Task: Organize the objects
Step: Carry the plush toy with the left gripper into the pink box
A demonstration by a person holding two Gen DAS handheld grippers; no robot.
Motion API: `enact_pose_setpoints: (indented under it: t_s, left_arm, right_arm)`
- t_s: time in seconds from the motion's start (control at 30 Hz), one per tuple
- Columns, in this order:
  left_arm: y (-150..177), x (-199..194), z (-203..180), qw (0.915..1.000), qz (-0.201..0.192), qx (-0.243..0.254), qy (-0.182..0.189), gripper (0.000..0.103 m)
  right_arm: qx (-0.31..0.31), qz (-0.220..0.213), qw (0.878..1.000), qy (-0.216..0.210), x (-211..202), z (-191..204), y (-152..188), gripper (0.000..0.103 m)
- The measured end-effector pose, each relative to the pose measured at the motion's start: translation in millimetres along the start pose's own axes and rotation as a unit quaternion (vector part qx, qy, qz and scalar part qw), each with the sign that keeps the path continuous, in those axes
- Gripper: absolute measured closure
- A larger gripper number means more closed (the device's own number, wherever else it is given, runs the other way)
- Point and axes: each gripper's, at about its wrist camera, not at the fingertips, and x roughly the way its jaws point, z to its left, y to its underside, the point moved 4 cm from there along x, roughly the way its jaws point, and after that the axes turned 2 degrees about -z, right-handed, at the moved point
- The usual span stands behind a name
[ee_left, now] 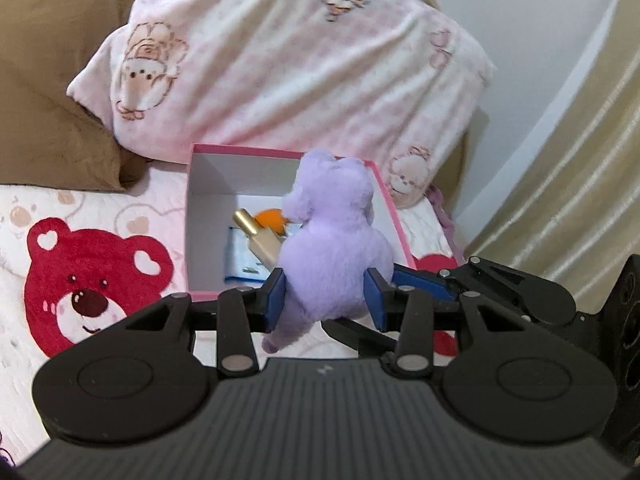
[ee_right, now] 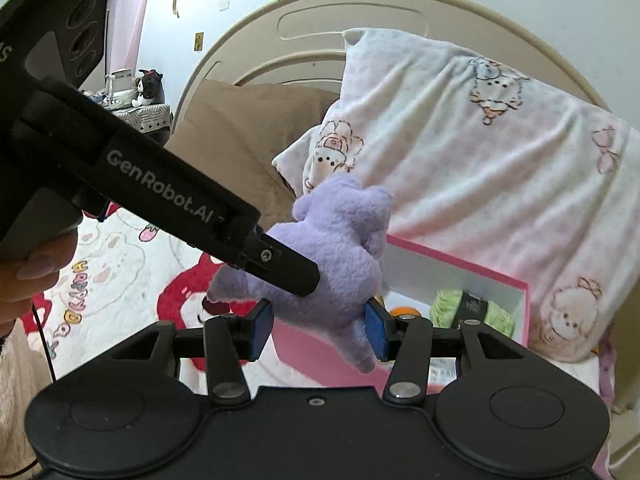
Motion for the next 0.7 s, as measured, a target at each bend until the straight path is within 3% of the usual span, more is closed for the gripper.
enact_pose_setpoints:
  t_s: [0.17,0.37,0.53,0.7]
  left_arm:
    - [-20.5,36.8,24.0,0.9989,0.028,-0.036,-0.013,0.062]
    - [-30.1,97.8,51.1,0.9945,0.073,-0.055,-0.05,0.062]
    - [-25.5,136.8,68.7,0.9889,0.103,-0.074,-0.078,0.062]
    - [-15.2,156.6,78.8,0.9848,0.118,-0.078,-0.101,0.062]
  right_arm:
    - [0.02,0.038,0.999,0.005,41.9,-13.9,-7.2,0.049]
    - [0.084,0.092,0.992,-0.025,100.3,-49.9,4.3,0.049]
    - [0.141,0.118,0.981,-0.062,136.3,-71.8,25.4,0.049]
    - [0.152,0.134,0.976,-0.084,160.0,-76.6,42.8,0.049]
